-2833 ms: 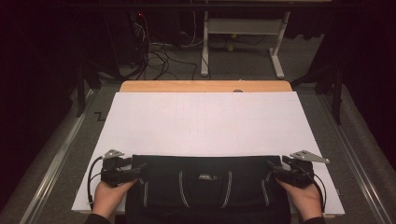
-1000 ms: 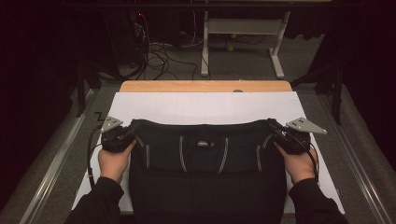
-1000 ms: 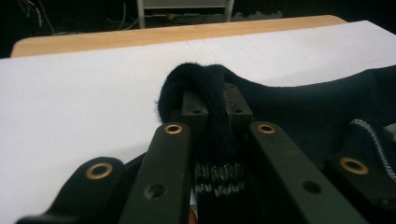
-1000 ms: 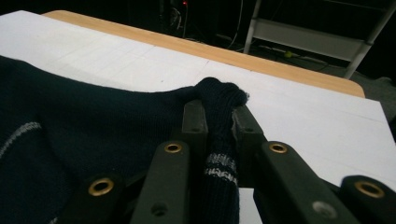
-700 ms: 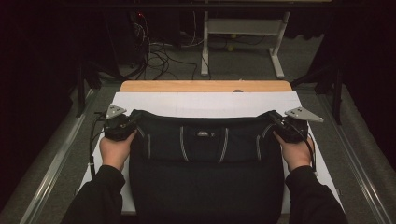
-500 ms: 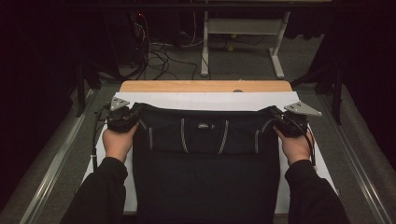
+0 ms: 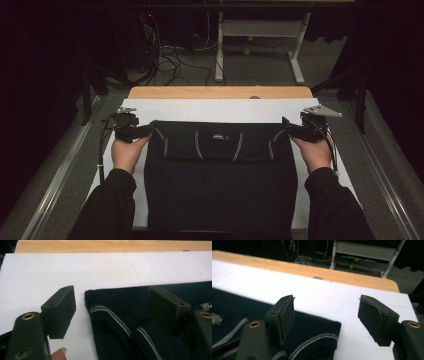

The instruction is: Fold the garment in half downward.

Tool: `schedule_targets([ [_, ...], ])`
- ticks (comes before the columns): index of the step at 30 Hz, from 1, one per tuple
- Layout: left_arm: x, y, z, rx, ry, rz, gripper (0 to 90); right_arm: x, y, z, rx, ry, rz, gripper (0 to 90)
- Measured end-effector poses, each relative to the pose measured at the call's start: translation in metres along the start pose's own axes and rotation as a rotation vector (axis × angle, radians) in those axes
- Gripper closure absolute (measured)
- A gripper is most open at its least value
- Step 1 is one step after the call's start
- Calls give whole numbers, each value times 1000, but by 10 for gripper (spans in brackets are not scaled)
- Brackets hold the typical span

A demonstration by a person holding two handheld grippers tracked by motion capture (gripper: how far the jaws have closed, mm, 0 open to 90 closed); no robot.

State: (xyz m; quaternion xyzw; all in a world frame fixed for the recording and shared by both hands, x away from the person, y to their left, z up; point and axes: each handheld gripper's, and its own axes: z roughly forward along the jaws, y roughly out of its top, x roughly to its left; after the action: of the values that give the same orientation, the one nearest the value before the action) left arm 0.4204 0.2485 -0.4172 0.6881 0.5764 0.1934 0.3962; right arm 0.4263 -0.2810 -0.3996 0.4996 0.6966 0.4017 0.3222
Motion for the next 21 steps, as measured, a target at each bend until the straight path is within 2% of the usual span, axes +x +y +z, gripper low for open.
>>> schedule_targets([
  [4,-6,-8,0,0,-47,23,212,2,-9,-2,6,29,15,284],
  [8,-14,-16,1,12,-88,71,211,6,-18,-2,10,62,31,284],
  [13,-20,-29,0,19,-151,86,211,13,-32,-6,7,110,44,282],
  [15,-24,-36,0,28,-155,111,211,16,-38,-7,13,134,44,272],
  [21,-30,-55,-1,16,-185,150,209,27,-54,-13,16,197,55,266],
])
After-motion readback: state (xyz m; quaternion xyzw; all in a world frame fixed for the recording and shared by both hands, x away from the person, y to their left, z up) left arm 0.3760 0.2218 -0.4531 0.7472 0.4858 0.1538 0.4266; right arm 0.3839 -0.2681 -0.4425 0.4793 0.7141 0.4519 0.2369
